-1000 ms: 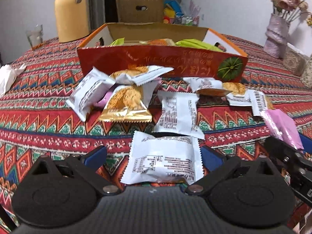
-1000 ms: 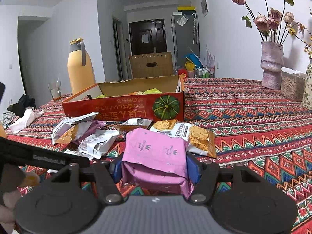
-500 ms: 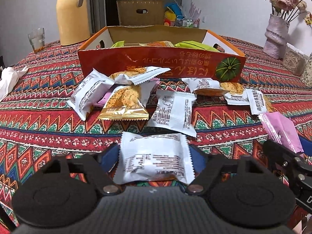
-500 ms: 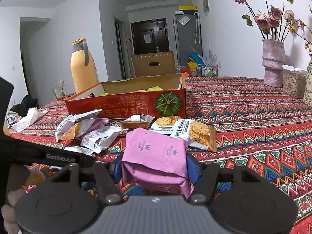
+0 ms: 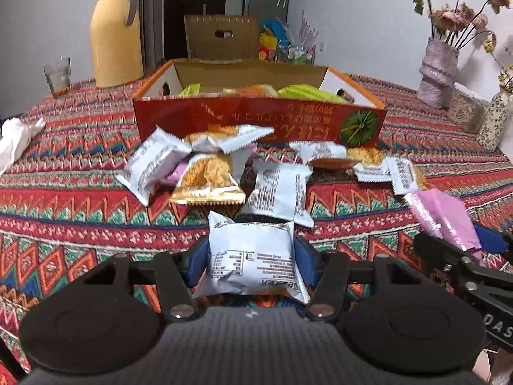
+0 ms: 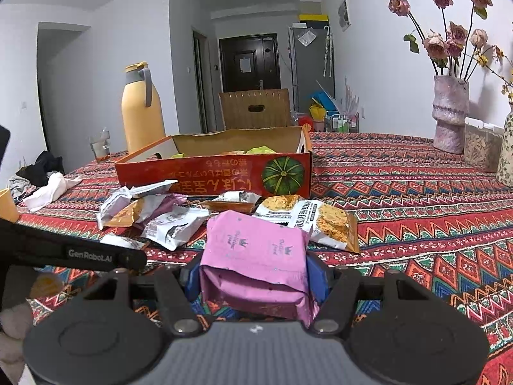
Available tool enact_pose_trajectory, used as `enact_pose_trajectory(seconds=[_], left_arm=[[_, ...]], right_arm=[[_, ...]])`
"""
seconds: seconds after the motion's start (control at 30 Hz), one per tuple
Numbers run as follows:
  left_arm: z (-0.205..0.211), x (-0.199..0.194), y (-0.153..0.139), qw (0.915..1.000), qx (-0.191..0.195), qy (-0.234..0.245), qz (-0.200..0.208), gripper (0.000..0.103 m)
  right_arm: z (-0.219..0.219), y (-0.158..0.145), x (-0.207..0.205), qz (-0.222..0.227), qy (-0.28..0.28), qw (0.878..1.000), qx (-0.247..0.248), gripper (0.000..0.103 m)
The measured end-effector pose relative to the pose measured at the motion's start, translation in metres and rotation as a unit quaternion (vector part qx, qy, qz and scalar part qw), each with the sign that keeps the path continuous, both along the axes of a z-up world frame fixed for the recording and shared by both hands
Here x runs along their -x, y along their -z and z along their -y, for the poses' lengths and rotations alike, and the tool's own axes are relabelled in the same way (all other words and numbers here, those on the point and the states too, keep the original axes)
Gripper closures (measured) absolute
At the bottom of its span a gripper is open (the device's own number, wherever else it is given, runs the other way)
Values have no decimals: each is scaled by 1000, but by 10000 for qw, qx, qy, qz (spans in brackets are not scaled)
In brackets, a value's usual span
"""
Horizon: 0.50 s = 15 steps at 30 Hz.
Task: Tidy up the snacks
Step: 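Carry the pink packet and white cookie packet over the box with both grippers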
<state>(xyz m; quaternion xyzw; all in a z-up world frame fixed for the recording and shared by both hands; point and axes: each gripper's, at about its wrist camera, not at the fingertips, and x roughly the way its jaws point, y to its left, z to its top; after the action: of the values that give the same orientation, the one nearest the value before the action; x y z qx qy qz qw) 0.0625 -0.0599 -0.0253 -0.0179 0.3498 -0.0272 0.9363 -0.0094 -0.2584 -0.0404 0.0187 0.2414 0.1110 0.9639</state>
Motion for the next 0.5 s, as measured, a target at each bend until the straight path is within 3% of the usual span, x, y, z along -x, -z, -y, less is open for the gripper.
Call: enact_pose_trajectory(seconds=[0.5], left_arm=[[-11, -5, -48, 9975, 54, 14, 707, 45]], right_arm=[[-9, -21, -15, 284, 55, 9995, 119, 41]])
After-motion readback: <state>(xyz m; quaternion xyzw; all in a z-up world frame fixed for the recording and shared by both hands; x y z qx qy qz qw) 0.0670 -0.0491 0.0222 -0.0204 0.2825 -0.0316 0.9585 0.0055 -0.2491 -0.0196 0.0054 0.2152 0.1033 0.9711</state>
